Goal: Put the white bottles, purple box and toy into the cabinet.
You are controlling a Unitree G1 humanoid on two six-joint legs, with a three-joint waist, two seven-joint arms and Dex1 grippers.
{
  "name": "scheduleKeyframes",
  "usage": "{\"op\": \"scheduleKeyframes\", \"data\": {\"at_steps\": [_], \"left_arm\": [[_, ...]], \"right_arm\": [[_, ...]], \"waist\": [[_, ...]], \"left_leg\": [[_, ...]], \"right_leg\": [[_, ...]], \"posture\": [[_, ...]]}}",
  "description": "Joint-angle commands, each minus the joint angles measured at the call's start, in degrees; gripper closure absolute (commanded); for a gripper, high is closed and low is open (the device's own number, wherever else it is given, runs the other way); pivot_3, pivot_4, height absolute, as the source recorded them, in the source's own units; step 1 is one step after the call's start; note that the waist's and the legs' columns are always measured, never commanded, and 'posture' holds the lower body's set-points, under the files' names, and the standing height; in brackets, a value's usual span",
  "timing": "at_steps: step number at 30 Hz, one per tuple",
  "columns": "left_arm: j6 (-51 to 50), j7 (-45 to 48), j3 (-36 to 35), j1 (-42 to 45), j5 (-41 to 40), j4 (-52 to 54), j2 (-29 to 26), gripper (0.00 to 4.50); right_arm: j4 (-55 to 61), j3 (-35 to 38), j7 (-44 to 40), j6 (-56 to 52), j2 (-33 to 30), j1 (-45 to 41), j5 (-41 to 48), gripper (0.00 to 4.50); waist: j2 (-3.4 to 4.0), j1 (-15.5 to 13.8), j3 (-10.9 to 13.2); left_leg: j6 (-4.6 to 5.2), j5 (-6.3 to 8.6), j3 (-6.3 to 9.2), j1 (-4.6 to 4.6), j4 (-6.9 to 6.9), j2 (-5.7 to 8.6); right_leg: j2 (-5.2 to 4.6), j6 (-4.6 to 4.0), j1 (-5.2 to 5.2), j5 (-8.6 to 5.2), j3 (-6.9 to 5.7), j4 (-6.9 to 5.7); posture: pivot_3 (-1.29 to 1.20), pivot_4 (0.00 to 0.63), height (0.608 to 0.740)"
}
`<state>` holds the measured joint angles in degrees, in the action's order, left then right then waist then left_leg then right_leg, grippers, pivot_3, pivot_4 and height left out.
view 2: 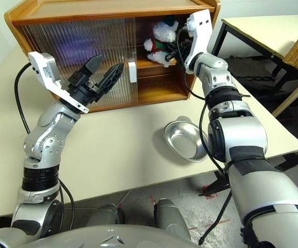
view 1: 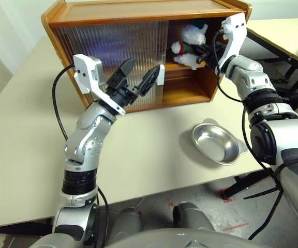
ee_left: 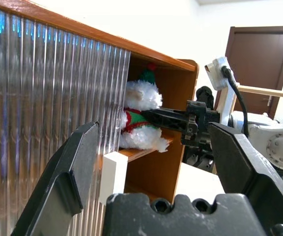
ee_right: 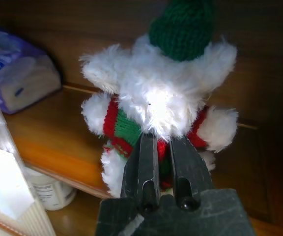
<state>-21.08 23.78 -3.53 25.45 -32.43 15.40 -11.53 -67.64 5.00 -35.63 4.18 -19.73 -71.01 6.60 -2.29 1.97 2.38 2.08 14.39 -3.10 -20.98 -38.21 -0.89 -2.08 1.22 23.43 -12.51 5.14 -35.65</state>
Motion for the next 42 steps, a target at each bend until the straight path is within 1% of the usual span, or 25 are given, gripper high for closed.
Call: {"op": "scheduleKeyframes", "data": {"at_steps": [1,7,20,22,24,26,27,28,30,31,32,35,38,42], "left_arm": [[-0.4,-0.5,-0.3,-0.7,0.2,1.2,-0.3,0.0],[-0.3,-0.8,-0.5,-1.1,0.3,1.7,-0.4,0.0],[-0.5,-1.4,-0.3,-1.0,0.3,2.1,-0.3,0.0],[-0.5,-1.4,-0.3,-1.0,0.3,2.0,-0.3,0.0],[-0.5,-1.3,-0.3,-0.9,0.3,1.9,-0.3,0.0],[-0.3,-1.2,0.0,-0.8,0.3,1.7,-0.1,0.0],[-0.2,-1.1,0.1,-0.7,0.4,1.6,0.0,0.0],[0.0,-0.9,0.2,-0.6,0.3,1.5,0.2,0.0],[0.3,-0.7,0.4,-0.5,0.3,1.5,0.4,0.0],[0.2,-0.8,0.5,-0.4,0.3,1.5,0.6,0.0],[0.2,-0.8,0.6,-0.5,0.3,1.5,0.6,0.0],[0.1,-0.9,0.7,-0.5,0.3,1.5,0.9,0.0],[0.1,-0.7,0.8,-0.6,0.4,1.3,1.0,0.0],[0.0,-0.3,0.8,-0.4,0.3,0.9,1.1,0.0]], "right_arm": [[-3.5,-0.2,1.5,-0.5,0.3,-1.2,-1.9,4.41],[-5.9,-0.3,3.3,-1.2,0.8,-3.8,-3.7,4.41],[-7.8,-0.4,6.1,-0.6,1.6,-6.1,-7.6,4.41],[-7.8,-0.8,7.4,-0.1,1.4,-6.1,-8.5,3.67],[-7.8,-0.5,7.4,0.1,1.4,-6.2,-8.8,3.05],[-7.5,-0.4,7.1,0.8,0.9,-6.2,-9.1,2.24],[-7.4,-0.4,7.2,1.2,0.7,-6.3,-9.2,1.93],[-7.2,-0.4,7.4,1.7,0.3,-6.4,-9.4,1.48],[-7.0,-0.3,7.7,2.5,-0.2,-6.7,-9.6,0.73],[-6.8,-0.1,7.7,2.9,-0.6,-7.0,-9.6,0.45],[-6.4,0.6,7.7,3.3,-1.0,-7.3,-9.0,0.04],[-5.3,1.7,7.1,4.3,-2.0,-7.8,-7.9,0.01],[-3.1,2.4,4.9,5.2,-2.6,-7.5,-6.4,0.01],[5.3,3.1,-0.6,3.1,-3.0,-2.1,-3.6,0.01]], "waist": [[0.0,-0.1,0.0],[0.0,-0.1,0.0],[0.0,-0.1,0.0],[0.0,-0.1,0.0],[0.0,-0.1,0.0],[0.0,-0.1,0.0],[0.0,-0.1,0.0],[0.0,-0.1,0.0],[0.0,-0.1,0.0],[0.0,-0.1,0.0],[0.01,-0.1,0.0],[0.01,0.0,0.0],[0.01,0.0,0.0],[0.01,0.0,0.0]], "left_leg": [[0.0,0.0,0.01,0.0,0.0,0.0],[0.0,0.0,0.02,-0.02,0.02,0.0],[-0.01,0.0,0.04,-0.09,0.04,-0.01],[-0.01,0.0,0.04,-0.09,0.04,0.0],[-0.01,0.0,0.05,-0.1,0.04,0.0],[-0.01,0.0,0.05,-0.1,0.04,0.0],[-0.01,0.0,0.05,-0.1,0.05,0.0],[0.0,0.0,0.05,-0.11,0.05,0.0],[-0.01,0.0,0.05,-0.16,0.04,0.0],[-0.01,0.0,0.05,-0.19,0.04,0.0],[0.0,0.0,0.05,-0.19,0.05,0.01],[-0.01,0.0,0.05,-0.21,0.09,0.0],[-0.01,0.0,0.05,-0.21,0.12,0.0],[-0.01,0.0,0.05,-0.21,0.12,0.0]], "right_leg": [[0.0,0.0,0.0,0.0,0.0,0.0],[0.0,-0.03,0.01,0.0,0.0,0.04],[0.0,-0.03,0.03,-0.01,-0.02,0.09],[0.0,-0.03,0.03,-0.01,-0.02,0.09],[0.0,-0.03,0.03,-0.01,-0.03,0.1],[0.0,-0.03,0.03,-0.01,-0.03,0.11],[0.0,-0.03,0.03,-0.01,-0.03,0.12],[0.0,-0.03,0.04,-0.01,-0.03,0.12],[-0.01,-0.03,0.09,-0.01,-0.03,0.12],[-0.01,-0.03,0.11,-0.01,-0.03,0.12],[-0.01,-0.03,0.12,-0.01,-0.03,0.13],[-0.01,-0.03,0.15,-0.01,-0.02,0.15],[0.0,-0.03,0.15,-0.03,-0.03,0.18],[0.0,-0.02,0.14,-0.03,-0.03,0.19]], "posture": [[0.14,0.0,0.74],[0.15,0.0,0.74],[0.15,0.0,0.74],[0.15,0.0,0.74],[0.15,0.0,0.74],[0.14,0.0,0.74],[0.14,0.0,0.74],[0.14,0.0,0.74],[0.14,0.0,0.74],[0.13,0.0,0.74],[0.13,0.0,0.74],[0.13,0.0,0.74],[0.12,0.0,0.74],[0.1,0.0,0.74]]}}
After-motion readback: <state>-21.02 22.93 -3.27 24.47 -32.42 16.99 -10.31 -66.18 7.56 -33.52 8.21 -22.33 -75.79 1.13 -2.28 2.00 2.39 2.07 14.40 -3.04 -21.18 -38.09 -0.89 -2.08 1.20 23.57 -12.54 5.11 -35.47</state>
